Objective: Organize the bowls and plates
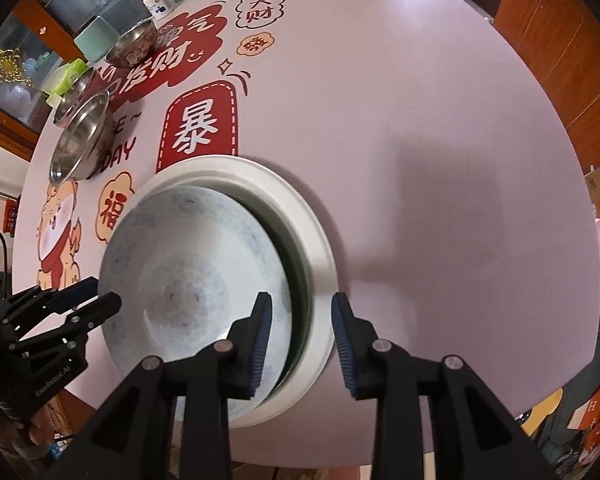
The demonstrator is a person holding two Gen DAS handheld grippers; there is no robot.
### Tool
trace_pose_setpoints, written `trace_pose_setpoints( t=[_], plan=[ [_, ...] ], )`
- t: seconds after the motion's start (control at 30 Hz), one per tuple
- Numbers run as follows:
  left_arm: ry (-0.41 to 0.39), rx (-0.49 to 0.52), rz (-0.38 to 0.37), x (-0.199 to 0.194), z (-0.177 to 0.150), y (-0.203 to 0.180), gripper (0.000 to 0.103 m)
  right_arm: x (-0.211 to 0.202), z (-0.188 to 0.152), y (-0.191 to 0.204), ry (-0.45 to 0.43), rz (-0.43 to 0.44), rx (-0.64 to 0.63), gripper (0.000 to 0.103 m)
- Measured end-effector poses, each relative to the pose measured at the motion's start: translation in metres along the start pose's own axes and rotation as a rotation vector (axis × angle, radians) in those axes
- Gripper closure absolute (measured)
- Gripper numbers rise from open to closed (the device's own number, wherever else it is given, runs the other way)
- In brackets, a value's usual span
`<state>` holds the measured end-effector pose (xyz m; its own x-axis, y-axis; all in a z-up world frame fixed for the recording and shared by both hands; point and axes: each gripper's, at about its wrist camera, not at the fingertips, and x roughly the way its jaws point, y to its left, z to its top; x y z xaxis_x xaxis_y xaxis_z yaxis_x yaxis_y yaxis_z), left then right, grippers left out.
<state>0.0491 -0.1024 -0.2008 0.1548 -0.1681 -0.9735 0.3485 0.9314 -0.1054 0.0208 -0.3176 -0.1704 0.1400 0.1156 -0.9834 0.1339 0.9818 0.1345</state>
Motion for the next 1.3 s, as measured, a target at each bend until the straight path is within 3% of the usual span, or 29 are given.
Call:
trace_pose_setpoints(
  t=[0.13, 0.2, 0.27, 0.43, 0.7, 1.0, 1.3],
  plan=[
    [-0.011, -0.001, 0.008, -0.006, 0.001, -0.001, 0.068, 0.001, -0.002, 0.010, 0.009, -0.012, -0.030, 0.072],
    [-0.020, -0.008, 0.014, -0.010, 0.002, 0.000, 0.056, 0.000, -0.002, 0.015, 0.009, -0.018, -0.048, 0.072],
    [-0.035, -0.016, 0.025, -0.015, 0.002, 0.000, 0.050, -0.002, 0.000, 0.018, 0.008, -0.023, -0.061, 0.072],
    [-0.049, -0.035, 0.048, -0.023, 0.004, 0.000, 0.047, -0.006, 0.008, 0.027, 0.003, -0.009, -0.112, 0.072],
    [-0.077, -0.104, 0.076, -0.042, 0.009, 0.005, 0.027, -0.007, 0.029, 0.046, -0.006, 0.048, -0.206, 0.072],
    [-0.110, -0.151, 0.098, -0.065, -0.003, 0.026, 0.027, -0.004, 0.043, 0.079, 0.006, 0.069, -0.282, 0.072],
    [-0.240, -0.142, 0.174, -0.109, 0.004, 0.103, 0.027, -0.029, 0.074, 0.121, -0.081, 0.088, -0.190, 0.072]
  ],
)
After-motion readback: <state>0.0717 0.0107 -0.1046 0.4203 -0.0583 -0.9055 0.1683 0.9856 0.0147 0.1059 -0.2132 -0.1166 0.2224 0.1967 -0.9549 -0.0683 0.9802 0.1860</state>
